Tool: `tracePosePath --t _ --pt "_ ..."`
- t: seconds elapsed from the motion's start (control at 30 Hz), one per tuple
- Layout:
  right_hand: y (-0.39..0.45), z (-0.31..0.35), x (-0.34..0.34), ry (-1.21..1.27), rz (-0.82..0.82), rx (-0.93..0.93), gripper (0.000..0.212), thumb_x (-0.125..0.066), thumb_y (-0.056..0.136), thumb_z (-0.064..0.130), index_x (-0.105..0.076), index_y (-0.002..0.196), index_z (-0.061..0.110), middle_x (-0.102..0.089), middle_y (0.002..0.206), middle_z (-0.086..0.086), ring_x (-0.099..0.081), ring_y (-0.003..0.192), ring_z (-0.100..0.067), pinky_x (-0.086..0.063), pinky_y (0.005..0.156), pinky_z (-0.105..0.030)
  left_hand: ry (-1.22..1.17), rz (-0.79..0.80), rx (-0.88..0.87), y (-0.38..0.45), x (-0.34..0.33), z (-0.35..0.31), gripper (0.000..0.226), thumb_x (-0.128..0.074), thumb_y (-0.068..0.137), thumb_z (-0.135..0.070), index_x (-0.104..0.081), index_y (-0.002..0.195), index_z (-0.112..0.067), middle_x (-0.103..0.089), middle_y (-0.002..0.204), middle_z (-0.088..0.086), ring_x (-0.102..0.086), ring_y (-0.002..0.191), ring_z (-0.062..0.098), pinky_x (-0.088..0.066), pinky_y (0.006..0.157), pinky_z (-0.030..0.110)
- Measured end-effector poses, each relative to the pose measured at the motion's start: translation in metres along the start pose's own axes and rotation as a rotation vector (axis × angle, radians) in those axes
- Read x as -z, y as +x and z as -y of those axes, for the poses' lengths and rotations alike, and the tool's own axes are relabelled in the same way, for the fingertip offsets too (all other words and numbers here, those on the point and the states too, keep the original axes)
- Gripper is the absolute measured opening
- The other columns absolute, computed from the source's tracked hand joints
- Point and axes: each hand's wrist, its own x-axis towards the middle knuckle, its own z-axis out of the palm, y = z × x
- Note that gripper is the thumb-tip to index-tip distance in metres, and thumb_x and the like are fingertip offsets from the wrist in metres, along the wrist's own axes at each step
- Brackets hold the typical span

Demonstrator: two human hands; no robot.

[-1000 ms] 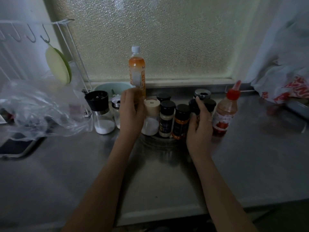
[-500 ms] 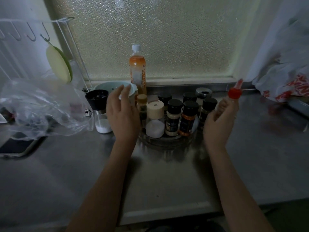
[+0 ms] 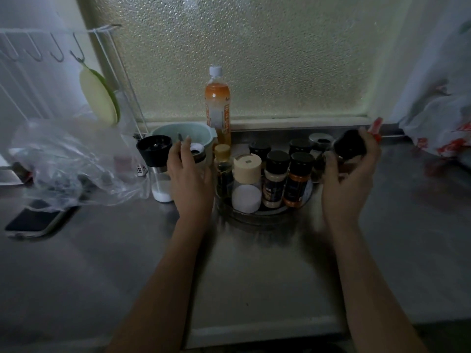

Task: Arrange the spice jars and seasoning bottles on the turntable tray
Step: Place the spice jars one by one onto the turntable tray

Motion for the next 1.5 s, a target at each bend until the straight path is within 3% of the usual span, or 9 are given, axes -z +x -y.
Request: tracePosePath --t 0.13,0.27,0.4,0.53,0.7,0.87,1.1,1.2,1.5 --pt "-0.001 0.002 -0.007 0.166 0.070 -0.023 0.050 -0.059 0.091 0.011 -0.036 0.136 0.014 -0.044 0.133 0.031 -0.053 0.117 0.001 -0.053 0.095 -0.036 -0.042 -0.008 0.028 -0.004 -0.004 -0.001 0.056 -0.061 0.089 -0.019 -0.037 0.139 -0.007 -0.033 0.147 0.018 -0.034 0.136 0.031 -0.032 0.104 0.028" --pt "-0.001 -0.005 -0.008 0.113 0.184 -0.033 0.045 -0.054 0.095 0.019 -0.037 0.137 0.018 -0.048 0.134 0.000 -0.051 0.124 -0.016 -0.047 0.099 -0.050 -0.049 0.014 0.036 -0.005 -0.007 -0.001 0.061 -0.059 0.091 -0.018 -0.029 0.142 -0.004 -0.027 0.149 0.020 -0.029 0.139 0.032 -0.031 0.110 0.033" --pt "-0.002 -0.006 -0.006 0.055 0.303 0.006 0.044 -0.048 0.098 0.017 -0.037 0.141 0.012 -0.048 0.139 -0.009 -0.047 0.121 -0.005 -0.040 0.100 -0.014 -0.067 0.085 0.119 -0.005 -0.011 0.001 0.073 -0.061 0.088 -0.014 -0.018 0.146 -0.005 -0.022 0.150 0.023 -0.024 0.140 0.035 -0.028 0.112 0.040" --pt "-0.002 -0.003 -0.007 0.078 0.420 0.030 0.043 -0.041 0.101 0.014 -0.036 0.143 0.011 -0.045 0.143 -0.003 -0.041 0.125 -0.001 -0.031 0.098 -0.001 -0.188 0.153 0.333 -0.003 -0.013 0.011 0.081 -0.062 0.087 -0.038 -0.014 0.145 -0.009 -0.038 0.146 0.020 -0.043 0.129 0.038 -0.043 0.099 0.045" --pt "-0.004 0.001 -0.010 0.173 0.356 0.033 0.042 -0.047 0.098 0.015 -0.030 0.133 0.032 -0.051 0.130 -0.003 -0.057 0.109 -0.010 -0.044 0.089 -0.010 -0.266 0.090 0.359 -0.001 -0.010 0.012 0.061 -0.066 0.082 -0.039 -0.042 0.128 -0.008 -0.057 0.128 0.014 -0.056 0.114 0.028 -0.045 0.088 0.033" --pt "-0.005 -0.013 -0.012 0.069 0.451 0.083 0.029 -0.044 0.095 0.023 -0.045 0.124 0.022 -0.055 0.109 0.018 -0.057 0.098 -0.002 -0.048 0.086 -0.028 -0.387 -0.006 0.340 0.005 0.001 0.005 0.061 -0.066 0.080 -0.039 -0.043 0.129 -0.012 -0.058 0.129 0.007 -0.055 0.118 0.018 -0.048 0.099 0.039" --pt "-0.007 -0.006 -0.009 0.181 0.379 0.007 0.018 -0.038 0.102 0.016 -0.049 0.116 0.015 -0.052 0.104 0.024 -0.051 0.094 0.016 -0.040 0.082 -0.007 -0.352 0.077 0.210 0.002 0.010 -0.011 0.058 -0.071 0.076 -0.046 -0.052 0.123 -0.019 -0.062 0.117 -0.004 -0.057 0.098 0.004 -0.047 0.085 0.023" --pt "-0.008 -0.005 -0.009 0.184 0.396 -0.045 0.019 -0.042 0.101 0.020 -0.049 0.118 0.016 -0.053 0.107 0.024 -0.053 0.100 0.010 -0.044 0.087 -0.016 -0.399 0.132 0.197 0.003 0.013 -0.014 0.047 -0.074 0.074 -0.040 -0.052 0.114 -0.030 -0.059 0.103 -0.016 -0.054 0.088 -0.012 -0.045 0.079 0.014" --pt "-0.010 -0.003 -0.009 0.181 0.399 -0.038 0.021 -0.040 0.101 0.015 -0.050 0.119 0.017 -0.051 0.110 0.026 -0.051 0.103 0.013 -0.043 0.088 -0.012 -0.655 0.448 0.250 0.009 0.004 -0.008 0.046 -0.074 0.078 -0.012 -0.052 0.119 -0.016 -0.063 0.111 -0.003 -0.061 0.103 0.008 -0.051 0.087 0.023"
